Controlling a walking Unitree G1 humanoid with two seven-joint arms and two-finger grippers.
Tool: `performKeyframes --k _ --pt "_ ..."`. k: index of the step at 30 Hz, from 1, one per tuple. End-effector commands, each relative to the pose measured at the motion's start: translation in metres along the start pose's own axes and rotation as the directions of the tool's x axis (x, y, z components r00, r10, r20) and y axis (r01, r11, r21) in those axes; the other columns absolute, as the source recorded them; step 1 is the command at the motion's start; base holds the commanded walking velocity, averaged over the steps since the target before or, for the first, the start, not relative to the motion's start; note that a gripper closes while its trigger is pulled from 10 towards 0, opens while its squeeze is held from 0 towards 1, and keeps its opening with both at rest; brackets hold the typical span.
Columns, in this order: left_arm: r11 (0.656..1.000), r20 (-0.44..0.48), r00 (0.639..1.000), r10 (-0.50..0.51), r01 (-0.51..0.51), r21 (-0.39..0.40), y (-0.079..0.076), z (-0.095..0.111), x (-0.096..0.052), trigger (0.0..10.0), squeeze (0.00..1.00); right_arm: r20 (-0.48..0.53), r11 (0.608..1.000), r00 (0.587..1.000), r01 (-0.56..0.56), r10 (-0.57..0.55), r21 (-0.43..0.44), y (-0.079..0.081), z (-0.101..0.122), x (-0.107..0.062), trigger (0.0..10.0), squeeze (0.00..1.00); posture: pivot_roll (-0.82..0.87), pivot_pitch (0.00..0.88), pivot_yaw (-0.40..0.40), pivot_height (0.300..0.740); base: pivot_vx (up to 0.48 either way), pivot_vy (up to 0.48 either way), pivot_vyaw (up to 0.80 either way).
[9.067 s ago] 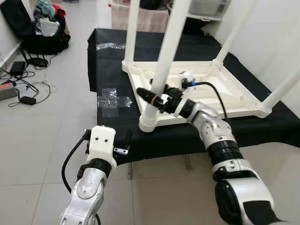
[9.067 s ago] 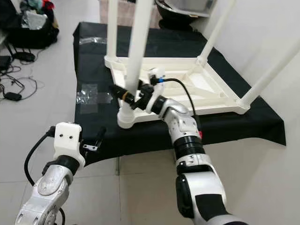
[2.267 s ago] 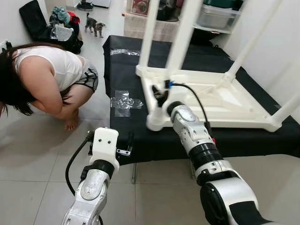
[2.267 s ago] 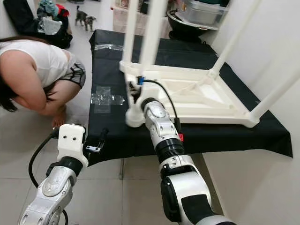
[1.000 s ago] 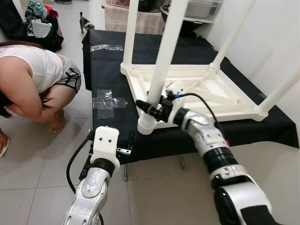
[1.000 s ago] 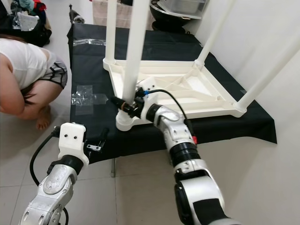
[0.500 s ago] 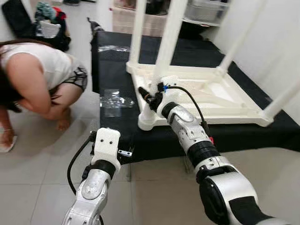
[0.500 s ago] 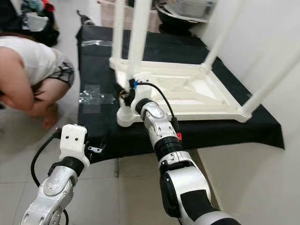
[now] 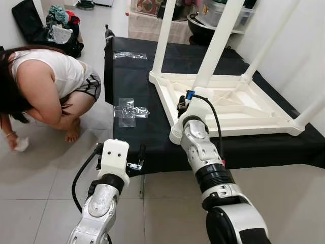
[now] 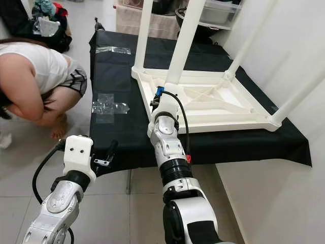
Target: Building children table
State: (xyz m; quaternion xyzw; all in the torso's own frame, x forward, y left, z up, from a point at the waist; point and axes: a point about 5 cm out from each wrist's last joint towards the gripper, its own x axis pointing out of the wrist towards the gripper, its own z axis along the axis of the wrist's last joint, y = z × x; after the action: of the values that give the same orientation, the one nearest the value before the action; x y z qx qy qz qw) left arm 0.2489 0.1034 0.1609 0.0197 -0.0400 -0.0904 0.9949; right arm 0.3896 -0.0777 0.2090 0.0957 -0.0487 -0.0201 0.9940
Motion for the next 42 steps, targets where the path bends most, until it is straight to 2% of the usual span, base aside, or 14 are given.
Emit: performKeyframes --k 1,2,3,9,11,12,15,17,19,22,27,28,35,42 --pt "1.0 0.0 1.0 -0.011 0.011 -0.008 -0.004 -0.001 0.0 10.0 0.0 0.046 0.999 0.998 -0.031 0.031 0.009 0.0 0.004 -0.001 10.0 1.0 0.13 0.096 -0.187 0.74 0.0 0.0 0.0" --pt "1.0 0.0 1.0 -0.011 0.011 -0.008 -0.004 -0.001 0.0 10.0 0.0 0.095 0.997 0.993 -0.072 0.071 0.007 0.003 0.01 -0.001 10.0 1.0 0.13 0.096 -0.183 0.74 0.0 0.0 0.0" --pt "1.0 0.001 1.0 -0.01 0.011 -0.008 -0.004 -0.001 0.0 10.0 0.0 0.128 0.993 0.984 -0.121 0.121 -0.009 0.005 0.015 -0.001 10.0 0.0 0.13 0.096 -0.188 0.74 0.0 0.0 0.0" --pt "1.0 0.002 1.0 -0.009 0.009 -0.007 -0.004 -0.001 0.0 10.0 0.0 0.14 0.963 0.954 -0.269 0.267 0.0 0.011 0.02 -0.002 10.0 0.0 0.13 0.097 -0.185 0.74 0.0 0.0 0.0" --pt "1.0 0.004 1.0 -0.007 0.007 -0.005 -0.002 0.0 0.001 10.0 0.0 0.019 0.74 0.74 -0.672 0.672 0.008 0.016 0.011 -0.014 10.0 0.0 0.13 0.099 -0.184 0.74 0.0 0.0 0.0" --pt "1.0 0.004 1.0 -0.007 0.007 -0.005 -0.002 0.0 0.001 10.0 0.0 0.019 0.74 0.74 -0.672 0.672 0.008 0.016 0.011 -0.014 10.0 0.0 0.13 0.099 -0.184 0.74 0.0 0.0 0.0" --pt "1.0 0.006 1.0 -0.007 0.007 -0.004 -0.002 0.0 0.001 10.0 0.0 -0.066 0.511 0.508 -0.859 0.859 0.038 0.011 0.003 -0.028 10.0 0.0 0.13 0.1 -0.183 0.74 0.0 0.0 0.0" --pt "1.0 0.006 1.0 -0.007 0.007 -0.004 -0.002 0.0 0.001 10.0 0.0 -0.066 0.511 0.508 -0.859 0.859 0.038 0.011 0.003 -0.028 10.0 0.0 0.13 0.1 -0.183 0.74 0.0 0.0 0.0" --pt "1.0 0.007 1.0 -0.01 0.011 -0.004 -0.003 0.001 0.0 10.0 0.0 -0.125 0.338 0.329 -0.939 0.936 0.059 0.009 -0.003 -0.038 10.0 0.0 0.14 0.101 -0.184 0.74 0.0 0.0 0.0" --pt "1.0 0.007 1.0 -0.012 0.012 -0.003 -0.004 0.001 0.0 10.0 0.0 -0.169 0.288 0.278 -0.957 0.945 0.036 0.015 -0.009 -0.038 10.0 0.0 0.14 0.102 -0.183 0.74 0.0 0.0 0.0" --pt "1.0 0.007 1.0 -0.01 0.01 0.0 -0.003 0.001 0.0 10.0 0.0 -0.133 0.41 0.408 -0.912 0.903 -0.01 0.03 -0.006 -0.025 10.0 0.0 0.14 0.103 -0.186 0.74 0.0 0.0 0.0" --pt "1.0 0.008 1.0 -0.01 0.01 -0.001 -0.004 0.001 0.0 10.0 0.0 -0.106 0.477 0.477 -0.878 0.872 -0.029 0.032 -0.001 -0.02 0.0 0.0 0.14 0.103 -0.187 0.74 0.0 0.0 0.0" --pt "1.0 0.007 1.0 -0.009 0.009 -0.004 -0.004 0.001 0.0 10.0 0.0 -0.041 0.838 0.845 -0.535 0.534 -0.111 0.017 0.015 0.008 0.0 0.0 0.13 0.103 -0.188 0.74 0.0 0.0 0.0" --pt "1.0 0.01 1.0 -0.014 0.014 -0.009 -0.006 0.001 0.002 10.0 0.0 -0.073 0.999 0.997 0.008 -0.011 -0.035 -0.017 0.008 0.016 0.0 0.0 0.13 0.098 -0.186 0.74 0.0 0.0 0.0"
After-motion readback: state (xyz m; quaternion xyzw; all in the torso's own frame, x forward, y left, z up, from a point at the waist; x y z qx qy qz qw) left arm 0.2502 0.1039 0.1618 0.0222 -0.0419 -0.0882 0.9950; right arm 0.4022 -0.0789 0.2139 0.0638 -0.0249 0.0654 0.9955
